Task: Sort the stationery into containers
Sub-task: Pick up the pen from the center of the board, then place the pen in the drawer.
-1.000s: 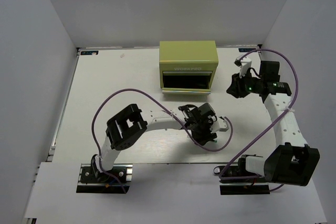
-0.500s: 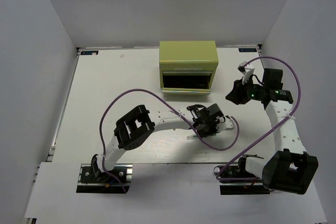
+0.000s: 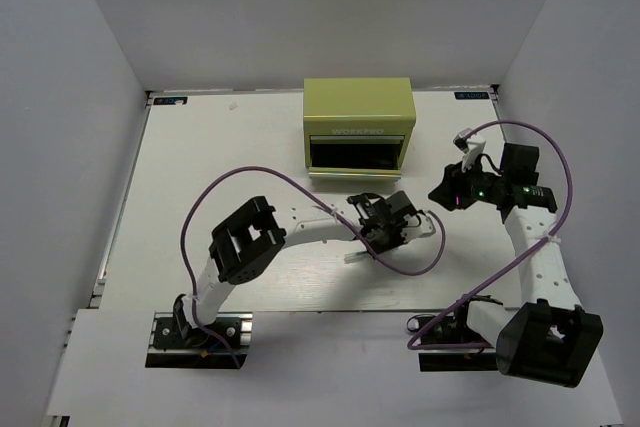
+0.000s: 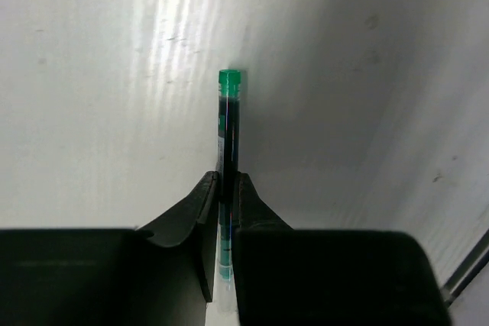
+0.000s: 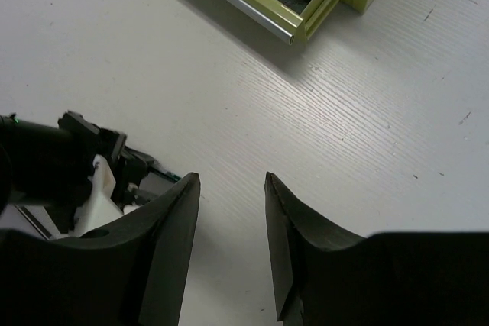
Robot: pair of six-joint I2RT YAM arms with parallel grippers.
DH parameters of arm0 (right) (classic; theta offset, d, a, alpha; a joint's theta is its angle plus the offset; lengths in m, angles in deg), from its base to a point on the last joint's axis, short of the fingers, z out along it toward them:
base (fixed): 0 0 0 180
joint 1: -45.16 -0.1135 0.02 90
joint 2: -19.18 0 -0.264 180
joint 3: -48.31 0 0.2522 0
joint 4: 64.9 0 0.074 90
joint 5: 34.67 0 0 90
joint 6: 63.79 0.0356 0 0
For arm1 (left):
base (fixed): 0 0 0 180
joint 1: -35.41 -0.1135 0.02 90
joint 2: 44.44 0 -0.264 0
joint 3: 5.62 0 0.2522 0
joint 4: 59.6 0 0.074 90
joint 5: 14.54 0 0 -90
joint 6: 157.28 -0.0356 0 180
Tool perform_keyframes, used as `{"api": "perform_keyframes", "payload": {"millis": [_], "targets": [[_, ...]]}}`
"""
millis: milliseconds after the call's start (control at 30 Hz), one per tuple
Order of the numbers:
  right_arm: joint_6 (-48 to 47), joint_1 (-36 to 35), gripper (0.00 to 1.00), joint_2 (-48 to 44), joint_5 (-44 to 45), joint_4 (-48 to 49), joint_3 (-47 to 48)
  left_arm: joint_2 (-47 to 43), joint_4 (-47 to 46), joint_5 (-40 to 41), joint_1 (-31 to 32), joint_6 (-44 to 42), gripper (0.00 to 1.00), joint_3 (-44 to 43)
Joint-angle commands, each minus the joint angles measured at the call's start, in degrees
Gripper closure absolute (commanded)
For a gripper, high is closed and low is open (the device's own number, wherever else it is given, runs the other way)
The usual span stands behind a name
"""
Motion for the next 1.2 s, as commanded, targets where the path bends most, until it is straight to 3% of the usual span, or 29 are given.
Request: {"api": "perform_keyframes", "payload": {"millis": [0, 67, 133, 233, 633, 1167], "targets": [[-0.73, 0.45, 0.54, -1.46, -0.78, 2.2, -0.88, -7.07, 0.26, 3.09, -2.72, -3.92, 0.89, -0.71], [-1.26, 0.45, 0.54, -1.72, -0.43, 2.12, -1.58, -7.6, 0.26, 5.03, -3.96, -5.51, 0.89, -2.2], [-2.31, 0.45, 0.54, -2.25, 0.28, 2.29, -1.85, -7.61, 0.26, 5.56, -5.98, -7.35, 0.97, -3.35], [-3.45, 0.45, 0.54, -3.05, 0.81, 2.29, -2.55, -7.0, 0.26, 6.78, -8.53, -9.37, 1.0, -5.63], [-4.25, 0.36, 0.54, -4.63, -0.33, 1.85, -3.61, -3.3, -8.34, 11.88, -15.74, -18.6, 0.99, -13.63], [-5.83, 0.28, 0.54, -6.82, -0.86, 0.8, -5.72, 2.94, -16.97, 16.9, -16.8, -29.51, 0.89, -15.57]]}}
